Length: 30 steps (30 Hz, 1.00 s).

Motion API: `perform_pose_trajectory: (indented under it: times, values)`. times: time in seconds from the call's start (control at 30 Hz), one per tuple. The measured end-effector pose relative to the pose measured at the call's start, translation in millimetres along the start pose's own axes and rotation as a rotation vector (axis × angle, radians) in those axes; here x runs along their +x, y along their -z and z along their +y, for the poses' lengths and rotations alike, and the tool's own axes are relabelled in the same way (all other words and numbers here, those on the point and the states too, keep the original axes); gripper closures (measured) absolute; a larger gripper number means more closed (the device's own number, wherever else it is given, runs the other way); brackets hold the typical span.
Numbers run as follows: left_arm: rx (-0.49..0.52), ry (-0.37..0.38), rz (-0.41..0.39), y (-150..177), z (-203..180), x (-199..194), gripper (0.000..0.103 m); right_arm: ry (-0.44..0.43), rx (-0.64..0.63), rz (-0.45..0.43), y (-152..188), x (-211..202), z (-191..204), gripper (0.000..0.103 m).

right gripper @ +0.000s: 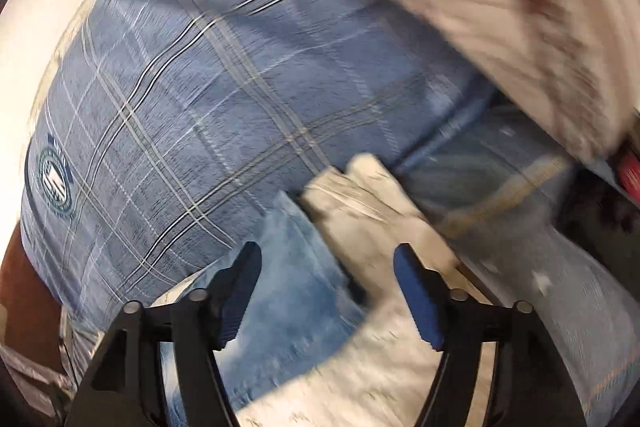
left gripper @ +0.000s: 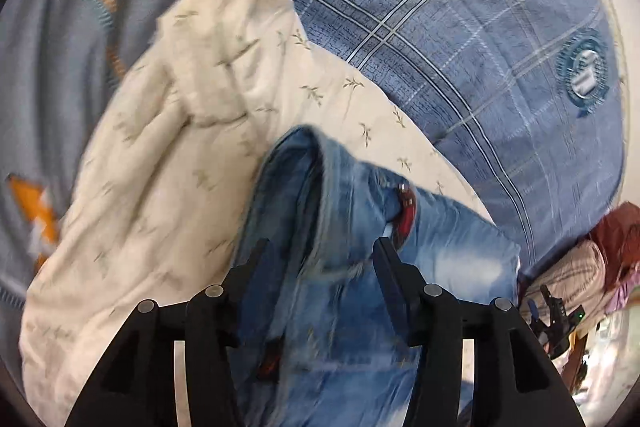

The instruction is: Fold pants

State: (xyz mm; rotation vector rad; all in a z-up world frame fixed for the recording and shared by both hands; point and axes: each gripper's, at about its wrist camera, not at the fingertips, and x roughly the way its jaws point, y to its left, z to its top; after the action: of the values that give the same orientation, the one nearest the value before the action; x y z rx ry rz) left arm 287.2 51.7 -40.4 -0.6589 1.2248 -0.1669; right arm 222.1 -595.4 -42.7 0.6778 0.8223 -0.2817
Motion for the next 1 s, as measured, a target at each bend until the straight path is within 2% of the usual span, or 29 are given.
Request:
perform_pose_trajectory:
  times: [0.07,0.13,0.3,0.37,0.43,0.47,0.5,0.53,0.57,0.63,0.83,1.0]
  values:
    - [-0.011,-0.021,0.026,-7,-10,22,0.052,-0.002,-0.057,0.036,-9,16,16,0.032]
    - [-0.015,-0.033,0.055,-18,-19,41,0.053,0.036,-0.132,0.068,-18,44,33,0.032]
    - [-0.024,-0.023,0.039,-39,-25,57,0.05,0.075,-0.228,0.144,-26,104,55,0.032]
    - [-0.038,-0.011,0.07,-45,-25,79,0.048,0.062,-0.248,0.182,-23,124,59,0.031]
    - [-0.06,-0.013,0.119,-48,-23,109,0.049,0.103,-0.288,0.204,-13,141,64,0.031]
    - [-0.078,-0.017,0.148,-48,-21,122,0.05,0.127,-0.315,0.202,-9,145,67,0.037]
    - [-0.088,-0.018,0.168,-49,-19,132,0.061,0.163,-0.352,0.18,-3,144,71,0.059]
    - [-0.079,-0.02,0.166,-48,-21,136,0.081,0.191,-0.382,0.16,1,141,75,0.075]
    - [-0.052,-0.032,0.153,-47,-25,137,0.082,0.188,-0.383,0.162,3,138,76,0.086]
    - [0.021,-0.045,0.083,-44,-37,128,0.089,0.187,-0.385,0.11,6,118,79,0.087]
    - [0.278,-0.113,-0.15,2,-87,57,0.089,0.145,-0.353,-0.019,20,26,89,0.088]
    - [0.343,-0.045,-0.237,59,-91,3,0.089,0.116,-0.301,-0.103,52,-56,77,0.087]
